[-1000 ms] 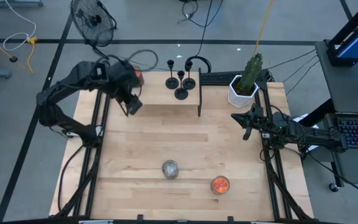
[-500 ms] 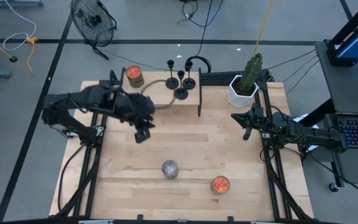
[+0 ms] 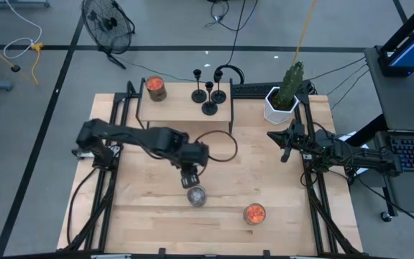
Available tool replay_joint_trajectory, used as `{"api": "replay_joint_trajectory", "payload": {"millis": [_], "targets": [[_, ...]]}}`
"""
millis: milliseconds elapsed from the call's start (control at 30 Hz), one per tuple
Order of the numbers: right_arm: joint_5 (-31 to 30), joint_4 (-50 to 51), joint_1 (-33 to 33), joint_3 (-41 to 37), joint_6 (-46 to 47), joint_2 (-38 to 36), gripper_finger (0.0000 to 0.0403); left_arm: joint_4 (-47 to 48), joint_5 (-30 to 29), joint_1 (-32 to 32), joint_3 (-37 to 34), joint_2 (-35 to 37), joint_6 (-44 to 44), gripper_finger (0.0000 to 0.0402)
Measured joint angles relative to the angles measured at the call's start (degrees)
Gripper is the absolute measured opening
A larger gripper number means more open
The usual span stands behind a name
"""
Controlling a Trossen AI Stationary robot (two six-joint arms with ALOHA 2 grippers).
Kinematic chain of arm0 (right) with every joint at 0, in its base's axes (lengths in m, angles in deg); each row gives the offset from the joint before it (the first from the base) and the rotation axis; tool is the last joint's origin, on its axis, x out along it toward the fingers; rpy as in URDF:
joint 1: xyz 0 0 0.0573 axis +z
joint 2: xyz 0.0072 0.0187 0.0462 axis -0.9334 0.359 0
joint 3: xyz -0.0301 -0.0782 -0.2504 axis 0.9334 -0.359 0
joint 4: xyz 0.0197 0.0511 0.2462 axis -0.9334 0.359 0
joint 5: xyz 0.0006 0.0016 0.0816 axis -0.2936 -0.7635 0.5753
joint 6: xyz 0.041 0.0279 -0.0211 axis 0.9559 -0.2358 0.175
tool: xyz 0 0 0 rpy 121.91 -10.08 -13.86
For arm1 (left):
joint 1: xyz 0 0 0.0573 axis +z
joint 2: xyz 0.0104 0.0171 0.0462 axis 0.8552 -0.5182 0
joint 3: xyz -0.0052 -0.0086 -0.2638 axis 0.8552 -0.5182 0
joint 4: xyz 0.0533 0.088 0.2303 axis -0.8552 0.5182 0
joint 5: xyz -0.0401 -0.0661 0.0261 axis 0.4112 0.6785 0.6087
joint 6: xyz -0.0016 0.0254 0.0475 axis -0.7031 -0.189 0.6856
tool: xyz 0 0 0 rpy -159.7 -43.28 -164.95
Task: Pick & Place candle stick holders
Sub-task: Put the white scented candle on the shelf
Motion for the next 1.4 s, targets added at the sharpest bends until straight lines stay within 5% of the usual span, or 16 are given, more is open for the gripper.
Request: {"api": "replay_joint_trajectory", "payload": {"millis": [733,1400], "targets": [[0.04,0.5,0.01,0.0,-0.02,-0.01,0.0,-1.96,0.08,-5.15,0.0,-12.08,-2.96,0.0248],[0.04,0.85,-0.01,0.0,-0.43,-0.01,0.0,-11.52,4.51,-4.92,-12.79,-11.63,-5.32,0.0253]]}}
